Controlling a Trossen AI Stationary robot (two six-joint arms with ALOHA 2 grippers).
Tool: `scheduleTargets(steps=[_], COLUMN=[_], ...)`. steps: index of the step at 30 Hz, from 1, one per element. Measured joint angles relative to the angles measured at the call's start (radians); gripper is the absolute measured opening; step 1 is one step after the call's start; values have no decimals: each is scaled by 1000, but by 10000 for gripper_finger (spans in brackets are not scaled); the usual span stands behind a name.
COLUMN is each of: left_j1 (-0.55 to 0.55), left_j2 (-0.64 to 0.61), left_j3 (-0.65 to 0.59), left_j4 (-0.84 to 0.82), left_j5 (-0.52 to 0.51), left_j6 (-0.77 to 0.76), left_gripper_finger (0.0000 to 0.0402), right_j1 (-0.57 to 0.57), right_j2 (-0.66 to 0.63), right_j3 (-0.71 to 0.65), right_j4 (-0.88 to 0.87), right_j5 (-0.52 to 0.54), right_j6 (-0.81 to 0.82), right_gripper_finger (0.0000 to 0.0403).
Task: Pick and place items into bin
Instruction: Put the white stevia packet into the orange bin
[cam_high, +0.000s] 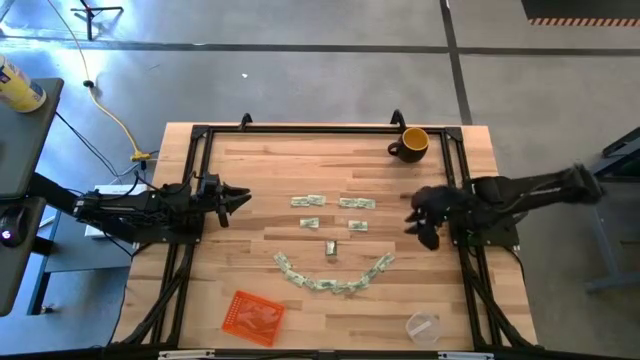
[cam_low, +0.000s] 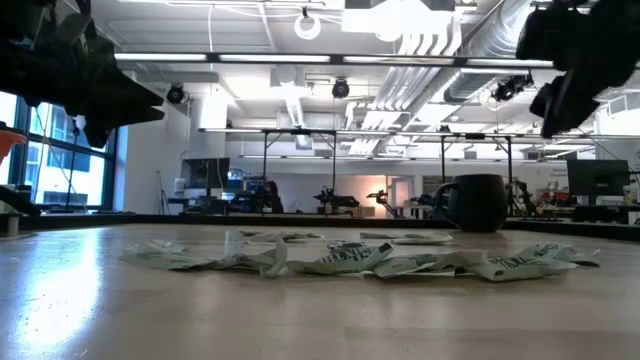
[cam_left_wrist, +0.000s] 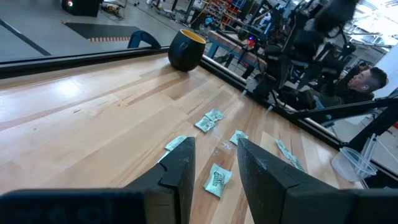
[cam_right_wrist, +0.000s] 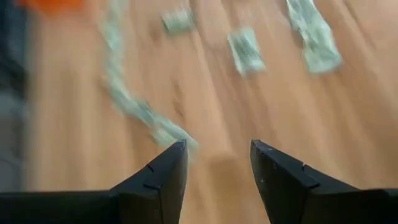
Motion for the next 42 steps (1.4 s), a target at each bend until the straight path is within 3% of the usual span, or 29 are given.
scheduleTargets(steps=[4,11,17,26,34,42], left_j1=[0,0,0,0,0,0], left_j2=[0,0,0,0,0,0], left_j3=[0,0,0,0,0,0], left_j4=[0,0,0,0,0,0], left_j5=[0,0,0,0,0,0], left_j6=[0,0,0,0,0,0], left_gripper_finger=[154,154,154,154,154,154], right_j1=[86,188,243,298,302,255], right_j2=[123,370,516,680,744,746], right_j3=[35,33,54,54,56,55], right_j4=[-7,148,199,336,356,371], right_j5=[84,-8,52,83,98,3], right_j6=[-171,-355,-316,-393,-309,-298], right_gripper_finger=[179,250,285,286,285,211])
